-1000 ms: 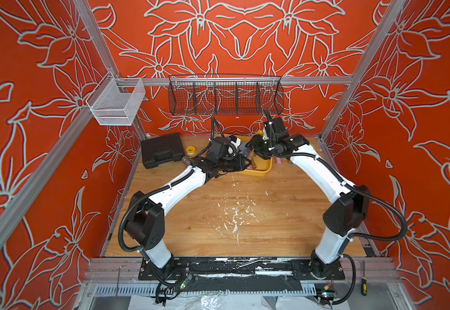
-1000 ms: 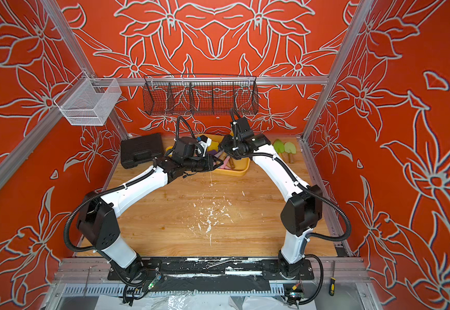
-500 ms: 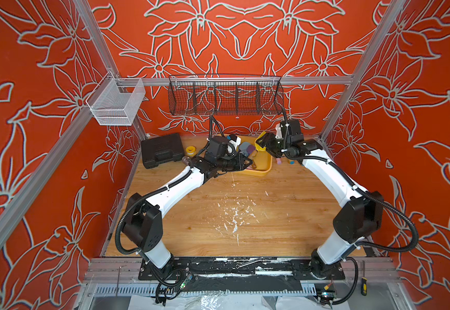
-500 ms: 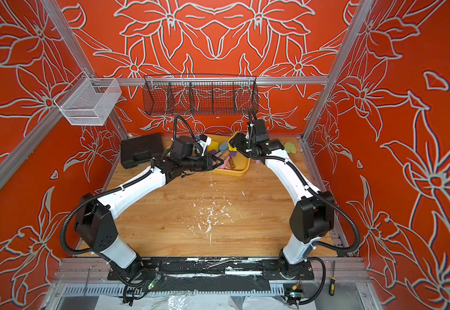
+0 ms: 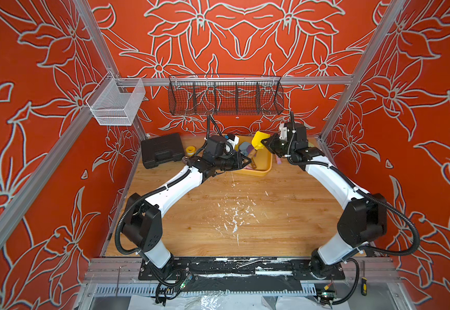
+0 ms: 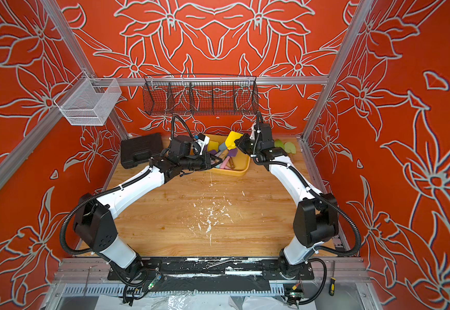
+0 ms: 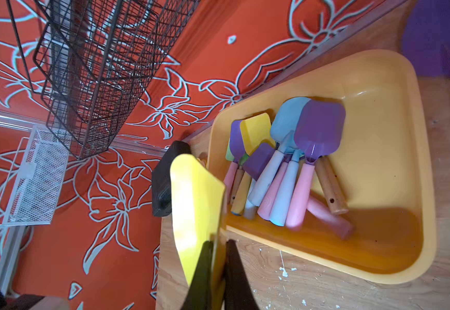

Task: Take the shovel out of the storage box
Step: Place the shovel at the center of the board.

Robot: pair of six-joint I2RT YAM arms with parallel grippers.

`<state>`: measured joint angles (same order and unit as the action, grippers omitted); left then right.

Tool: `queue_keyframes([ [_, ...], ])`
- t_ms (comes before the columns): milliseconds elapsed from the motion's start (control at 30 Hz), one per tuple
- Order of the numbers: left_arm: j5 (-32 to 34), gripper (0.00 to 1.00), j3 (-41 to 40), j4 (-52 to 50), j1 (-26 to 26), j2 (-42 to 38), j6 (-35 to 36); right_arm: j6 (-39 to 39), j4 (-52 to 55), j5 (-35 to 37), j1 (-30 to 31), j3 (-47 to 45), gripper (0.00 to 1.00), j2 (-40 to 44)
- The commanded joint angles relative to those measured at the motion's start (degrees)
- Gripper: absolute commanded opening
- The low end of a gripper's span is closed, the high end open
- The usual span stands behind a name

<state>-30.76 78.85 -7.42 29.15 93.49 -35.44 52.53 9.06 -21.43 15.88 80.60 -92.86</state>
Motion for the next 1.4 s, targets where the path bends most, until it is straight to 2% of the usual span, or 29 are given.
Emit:
queue_keyframes([
  [0, -2.5, 0.0, 0.3, 1.0, 0.1, -1.5, 1.1, 3.0, -4.9, -2.3, 0.4, -0.7, 0.0, 1.9],
  [133, -2.8, 0.0, 1.3, -0.2, -0.3, -1.2, 1.4, 3.9, -5.5, -3.2, 0.6, -0.6, 0.0, 1.9],
  [167, -2.3, 0.1, 2.3, -2.5, -0.4, -1.0, 1.9, 3.7, -4.8, -3.0, 0.6, -0.2, 0.0, 1.9],
  [200, -1.5, 0.29, 3.6, -5.3, -0.5, -1.0, 2.8, 3.4, -3.8, -2.5, 0.6, 0.1, 0.0, 2.0],
  [233, 0.3, 0.53, 4.7, -8.4, -0.7, -1.3, 3.7, 2.9, -1.8, -1.9, 0.7, 0.8, 0.0, 2.1],
  [267, 2.7, 0.67, 5.7, -10.9, -0.8, -1.8, 4.5, 2.1, 0.5, -1.1, 0.7, 1.8, 0.0, 2.2],
  [300, 4.9, 0.77, 6.7, -13.2, -0.8, -2.6, 5.6, 1.1, 3.3, 0.0, 0.8, 2.8, 0.0, 2.2],
  [333, 6.5, 0.94, 8.1, -15.4, -0.8, -3.4, 7.1, 0.1, 5.7, 1.3, 0.9, 3.7, 0.0, 2.2],
  [367, 8.3, 1.0, 9.4, -17.5, -0.7, -3.9, 8.5, -0.3, 7.3, 2.2, 1.1, 4.2, 0.0, 2.3],
  [500, 17.4, 0.99, 17.7, -28.7, 2.0, -3.0, 17.2, -0.4, 12.2, 5.2, 2.3, 5.8, 0.0, 2.2],
  [600, 22.9, 0.97, 25.7, -38.4, 5.4, 1.4, 23.6, -0.6, 16.4, 7.3, 3.5, 7.8, 0.0, 1.4],
  [700, 27.2, 0.91, 33.0, -46.2, 7.6, 6.8, 27.1, 0.3, 17.2, 7.8, 3.9, 8.2, 0.0, 0.8],
  [800, 29.8, 0.86, 37.6, -49.6, 8.3, 10.6, 28.4, 0.8, 18.1, 7.6, 4.2, 8.8, 0.0, 0.2],
  [1133, 32.3, 0.74, 41.9, -53.1, 9.4, 16.3, 30.4, 1.1, 19.1, 7.6, 5.0, 8.8, 0.0, 0.5],
  [1367, 33.3, 0.53, 42.1, -53.1, 10.4, 17.8, 30.9, 1.2, 19.2, 7.3, 5.5, 8.6, 0.0, 0.2],
])
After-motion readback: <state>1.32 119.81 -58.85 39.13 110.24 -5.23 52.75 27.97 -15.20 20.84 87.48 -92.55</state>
